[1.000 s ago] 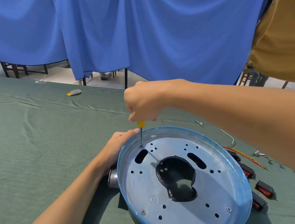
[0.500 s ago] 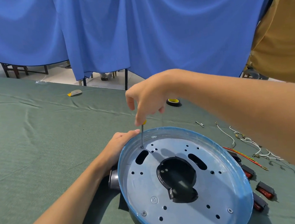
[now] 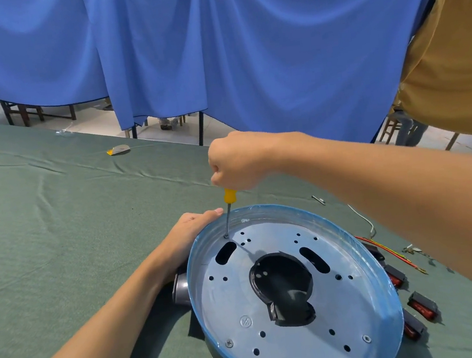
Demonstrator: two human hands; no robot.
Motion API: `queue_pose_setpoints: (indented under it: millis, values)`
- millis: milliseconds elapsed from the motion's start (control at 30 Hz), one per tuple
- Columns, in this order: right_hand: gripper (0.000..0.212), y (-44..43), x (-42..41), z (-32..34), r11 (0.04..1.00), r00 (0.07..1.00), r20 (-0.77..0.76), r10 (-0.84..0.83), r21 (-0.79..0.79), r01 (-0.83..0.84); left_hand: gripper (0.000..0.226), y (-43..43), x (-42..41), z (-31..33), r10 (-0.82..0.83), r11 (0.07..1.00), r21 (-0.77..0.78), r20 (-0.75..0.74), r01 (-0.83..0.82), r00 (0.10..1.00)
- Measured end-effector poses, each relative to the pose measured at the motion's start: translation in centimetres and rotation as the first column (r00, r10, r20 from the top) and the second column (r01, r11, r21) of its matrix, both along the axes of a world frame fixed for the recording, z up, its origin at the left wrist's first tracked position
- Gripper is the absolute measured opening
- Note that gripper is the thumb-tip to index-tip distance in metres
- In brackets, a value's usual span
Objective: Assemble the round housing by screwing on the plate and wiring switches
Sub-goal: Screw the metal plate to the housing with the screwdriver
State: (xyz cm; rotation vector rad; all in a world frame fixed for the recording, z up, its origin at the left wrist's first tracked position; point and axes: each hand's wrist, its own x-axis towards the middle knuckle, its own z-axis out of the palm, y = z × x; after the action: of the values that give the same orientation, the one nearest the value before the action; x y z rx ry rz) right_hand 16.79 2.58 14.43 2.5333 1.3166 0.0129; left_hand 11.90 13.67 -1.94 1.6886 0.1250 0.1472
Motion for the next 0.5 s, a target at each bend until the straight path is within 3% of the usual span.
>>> queue_pose_setpoints:
  millis: [67,167,233,333,500]
  values:
    - [0.039,-0.2,-0.4,0.5,0.998,0.997,-0.066,-0.042,-0.044,0.039,0.048,0.0,-0.3,0.3,-0.038,0.999,-0.039,-0.022,0.037,0.999]
    - [0.024,-0.3,-0.8,1.7,0.994,0.970,-0.223,-0.098,-0.064,0.085,0.044,0.0,-0.6,0.7,-0.106,0.987,-0.129,-0.047,0.099,0.993]
    - [0.020,-0.3,-1.1,1.9,0.997,0.982,-0.186,-0.031,-0.075,0.017,0.040,0.1,-0.7,0.9,-0.134,0.986,-0.108,-0.044,0.129,0.990]
    - [0.011,-0.5,-1.4,1.6,0.992,0.994,0.019,0.109,-0.067,-0.107,0.036,0.1,-0.8,0.9,-0.151,0.986,-0.084,-0.039,0.147,0.988]
    - [0.031,0.4,-0.8,1.0,0.992,1.000,0.012,-0.020,-0.126,0.022,0.038,0.2,-0.9,0.9,-0.154,0.987,-0.062,-0.045,0.151,0.987]
